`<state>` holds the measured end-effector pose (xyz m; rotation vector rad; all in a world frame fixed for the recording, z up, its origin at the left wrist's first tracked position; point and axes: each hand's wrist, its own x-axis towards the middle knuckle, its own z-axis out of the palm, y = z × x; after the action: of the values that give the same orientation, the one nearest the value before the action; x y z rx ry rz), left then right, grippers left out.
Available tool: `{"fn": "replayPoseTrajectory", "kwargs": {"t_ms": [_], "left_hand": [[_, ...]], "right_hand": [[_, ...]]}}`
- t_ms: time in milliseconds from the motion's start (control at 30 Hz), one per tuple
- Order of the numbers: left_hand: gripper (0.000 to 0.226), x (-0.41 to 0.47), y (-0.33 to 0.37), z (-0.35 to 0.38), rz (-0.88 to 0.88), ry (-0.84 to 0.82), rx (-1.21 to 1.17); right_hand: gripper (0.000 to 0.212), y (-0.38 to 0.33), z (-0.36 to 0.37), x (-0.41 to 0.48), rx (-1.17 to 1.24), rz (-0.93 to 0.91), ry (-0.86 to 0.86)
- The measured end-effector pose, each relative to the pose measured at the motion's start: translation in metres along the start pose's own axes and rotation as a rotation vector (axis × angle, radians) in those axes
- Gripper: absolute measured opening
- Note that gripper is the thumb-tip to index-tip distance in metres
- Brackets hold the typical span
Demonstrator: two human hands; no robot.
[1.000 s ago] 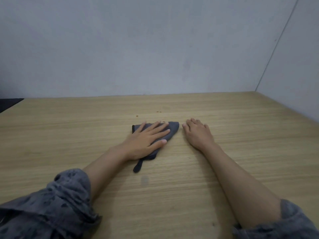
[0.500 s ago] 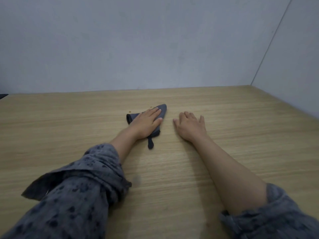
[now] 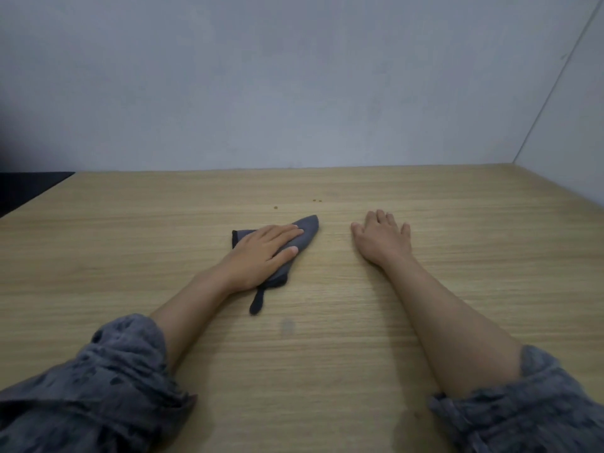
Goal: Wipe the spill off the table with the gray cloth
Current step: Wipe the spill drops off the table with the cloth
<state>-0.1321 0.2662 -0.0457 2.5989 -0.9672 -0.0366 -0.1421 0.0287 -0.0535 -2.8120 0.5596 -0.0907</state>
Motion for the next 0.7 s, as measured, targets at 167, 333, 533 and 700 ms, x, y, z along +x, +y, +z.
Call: {"fn": "replayPoseTrajectory", "kwargs": {"t_ms": [167,333,533,700], "left_hand": [[0.058,0.007,-0.011,0.005,-0.338,0.075,0.085],[0.058,0.037,-0.006,0.012,-0.505,0.154,0.093],[0.059,0.078,-0.015,0.010,-0.534,0.138,0.058],[0.057,0.104,-0.019,0.005,-0.440,0.046,0.049]], "right_hand": [[0.064,0.001,-0.001,-0.001,-0.016,0.001,0.011],[0.064,0.002,0.000,0.001,-0.020,-0.004,0.011],[0.065,0.006,-0.003,0.005,-0.045,-0.041,0.000],[0.066,0.009,-0.006,0.010,-0.020,-0.063,-0.009]]}}
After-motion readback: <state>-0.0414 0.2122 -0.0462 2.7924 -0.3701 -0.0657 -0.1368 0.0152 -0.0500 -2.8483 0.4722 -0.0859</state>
